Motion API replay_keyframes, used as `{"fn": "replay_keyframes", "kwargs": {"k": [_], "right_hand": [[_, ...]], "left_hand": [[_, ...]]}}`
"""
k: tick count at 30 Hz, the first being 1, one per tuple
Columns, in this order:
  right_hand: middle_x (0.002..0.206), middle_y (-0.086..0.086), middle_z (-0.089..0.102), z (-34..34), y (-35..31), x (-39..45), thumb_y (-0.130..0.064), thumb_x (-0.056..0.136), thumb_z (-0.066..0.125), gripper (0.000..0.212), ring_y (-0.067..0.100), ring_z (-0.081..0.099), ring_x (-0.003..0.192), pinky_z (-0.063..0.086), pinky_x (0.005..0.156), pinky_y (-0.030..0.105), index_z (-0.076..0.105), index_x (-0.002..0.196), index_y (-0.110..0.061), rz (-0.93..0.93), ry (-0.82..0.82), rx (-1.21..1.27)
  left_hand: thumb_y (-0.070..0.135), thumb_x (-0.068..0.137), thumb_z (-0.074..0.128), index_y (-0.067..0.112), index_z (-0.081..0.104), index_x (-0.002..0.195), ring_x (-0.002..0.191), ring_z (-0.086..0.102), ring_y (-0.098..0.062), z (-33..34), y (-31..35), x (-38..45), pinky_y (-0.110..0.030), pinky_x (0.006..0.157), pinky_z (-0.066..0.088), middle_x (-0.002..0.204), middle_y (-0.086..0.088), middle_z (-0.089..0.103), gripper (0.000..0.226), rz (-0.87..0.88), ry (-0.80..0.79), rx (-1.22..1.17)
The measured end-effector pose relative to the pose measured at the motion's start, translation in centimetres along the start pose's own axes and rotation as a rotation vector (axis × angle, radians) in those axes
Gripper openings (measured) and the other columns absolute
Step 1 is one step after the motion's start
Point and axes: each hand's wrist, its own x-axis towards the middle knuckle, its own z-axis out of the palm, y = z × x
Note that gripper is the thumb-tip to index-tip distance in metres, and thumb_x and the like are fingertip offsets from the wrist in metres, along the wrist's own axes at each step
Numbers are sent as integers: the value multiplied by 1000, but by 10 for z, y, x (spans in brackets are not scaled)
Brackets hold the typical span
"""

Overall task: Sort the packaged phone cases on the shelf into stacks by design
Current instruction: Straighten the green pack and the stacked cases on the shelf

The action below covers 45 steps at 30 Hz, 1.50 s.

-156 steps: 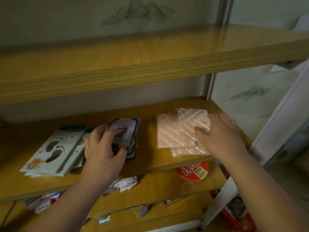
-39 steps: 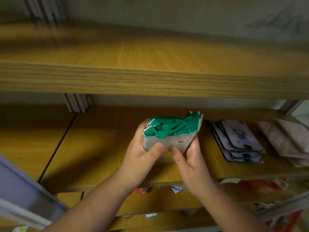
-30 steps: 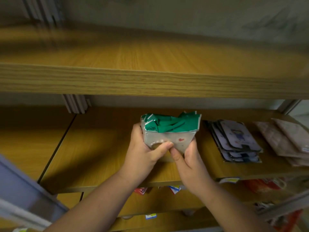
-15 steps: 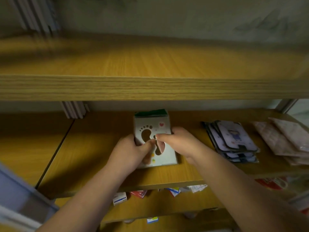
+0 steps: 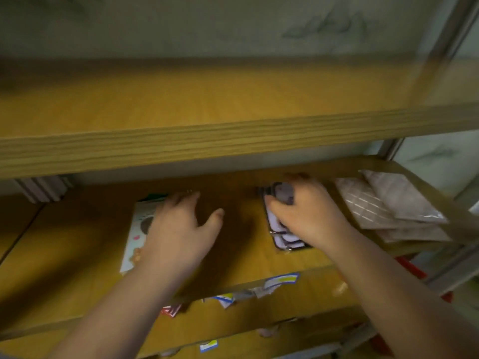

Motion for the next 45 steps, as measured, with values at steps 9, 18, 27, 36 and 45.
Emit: {"fn": "replay_keyframes", "kwargs": {"k": [9, 18, 27, 36, 45], "right_hand": [[128, 0, 60, -5, 88, -10, -73, 80, 41, 68, 25, 55, 118, 46, 98, 42, 52, 130, -27, 159, -286, 151], [106, -12, 70, 2, 99, -6, -36, 89, 64, 23, 2, 68, 92, 58, 68, 19, 62, 112, -37, 66, -379, 687], [123, -28, 53, -20, 106, -13, -32, 85, 76, 82, -10, 49, 90, 41, 63, 5, 24, 148, -42, 169, -418, 905], [117, -13, 67, -13, 91, -3, -33, 90, 68, 38, -6, 63, 107, 51, 85, 12, 51, 124, -32, -98, -294, 1109], [125, -19, 60, 15, 90, -15, -25, 91, 68, 52, -7, 58, 115, 52, 90, 18, 38, 123, -52, -48, -343, 1023]], "left_hand": [[55, 84, 62, 40, 56, 107, 108, 60, -13, 93, 111, 5, -32, 89, 48, 115, 14, 66, 27, -218, -343, -543], [19, 92, 65, 2, 68, 113, 79, 67, -27, 84, 129, 28, -35, 66, 53, 98, -16, 73, 27, -664, -287, -1106], [20, 81, 80, 10, 62, 124, 95, 74, -29, 89, 133, 25, -42, 78, 61, 106, -12, 76, 48, -565, -232, -1012], [20, 88, 71, 25, 45, 130, 115, 65, -11, 87, 117, -2, -36, 93, 56, 124, 4, 67, 49, 59, -22, -826], [6, 89, 70, 15, 27, 144, 127, 55, -4, 107, 94, -8, -21, 101, 47, 137, 0, 56, 71, 162, -145, -744]]}}
